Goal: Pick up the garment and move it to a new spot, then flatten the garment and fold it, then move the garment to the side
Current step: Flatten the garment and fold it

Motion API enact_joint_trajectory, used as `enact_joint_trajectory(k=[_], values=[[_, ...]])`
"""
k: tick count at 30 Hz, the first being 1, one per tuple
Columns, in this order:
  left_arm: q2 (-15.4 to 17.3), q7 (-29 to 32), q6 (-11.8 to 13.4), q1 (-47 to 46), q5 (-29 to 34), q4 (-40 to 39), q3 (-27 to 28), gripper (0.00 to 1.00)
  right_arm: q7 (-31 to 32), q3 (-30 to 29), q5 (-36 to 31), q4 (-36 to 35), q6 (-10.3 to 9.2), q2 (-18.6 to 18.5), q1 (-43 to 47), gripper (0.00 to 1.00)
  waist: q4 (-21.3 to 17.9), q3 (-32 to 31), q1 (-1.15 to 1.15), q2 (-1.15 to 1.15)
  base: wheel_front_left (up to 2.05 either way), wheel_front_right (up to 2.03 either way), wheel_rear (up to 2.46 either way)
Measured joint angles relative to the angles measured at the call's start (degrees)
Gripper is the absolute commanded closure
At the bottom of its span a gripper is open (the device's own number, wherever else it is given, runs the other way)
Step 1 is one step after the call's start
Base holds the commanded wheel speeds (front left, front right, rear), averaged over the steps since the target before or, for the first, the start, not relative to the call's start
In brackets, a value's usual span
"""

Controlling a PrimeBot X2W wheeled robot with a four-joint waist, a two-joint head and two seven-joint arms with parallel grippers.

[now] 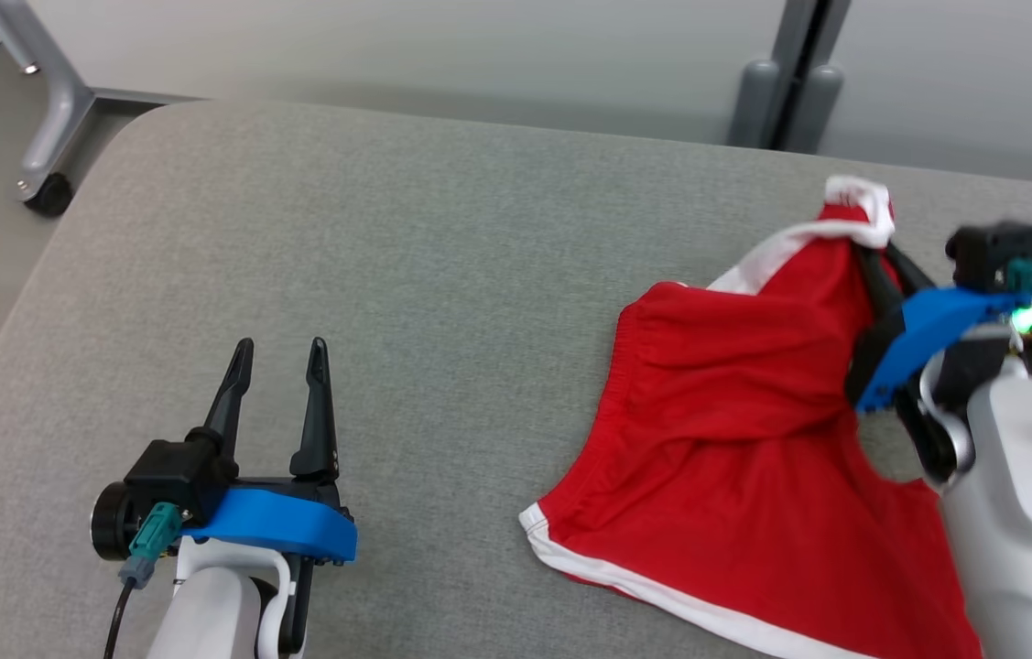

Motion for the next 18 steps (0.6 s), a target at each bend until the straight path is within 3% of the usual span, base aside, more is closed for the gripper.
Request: enact_joint_trajectory(k=[10, 11, 12, 18], values=[[-0.5, 0.0, -0.3, -0.7, 0.0, 0.3, -0.2, 0.00, -3.5, -1.1, -3.2, 13.6, 0.00, 1.0, -12.4, 0.98, 3.4, 1.9, 0.00, 0.00, 0.00, 0.00, 0.00], [-0.5, 0.0, -0.3, -0.7, 0.0, 0.3, -0.1, 0.00, -4.1, -1.3, -3.6, 15.3, 0.00, 1.0, -12.9, 0.24, 3.5, 2.0, 0.00, 0.00, 0.00, 0.00, 0.00], [-0.5, 0.0, -0.4, -0.7, 0.0, 0.3, -0.1, 0.00, -4.3, -1.4, -4.0, 17.0, 0.00, 1.0, -13.3, 0.00, 3.6, 2.2, 0.00, 0.00, 0.00, 0.00, 0.00], [-0.7, 0.0, -0.3, -0.7, 0.2, 0.2, 0.5, 0.00, -8.7, -1.1, -4.4, 23.5, 0.00, 1.6, -14.4, 0.00, 2.2, 2.3, 0.00, 0.00, 0.00, 0.00, 0.00]])
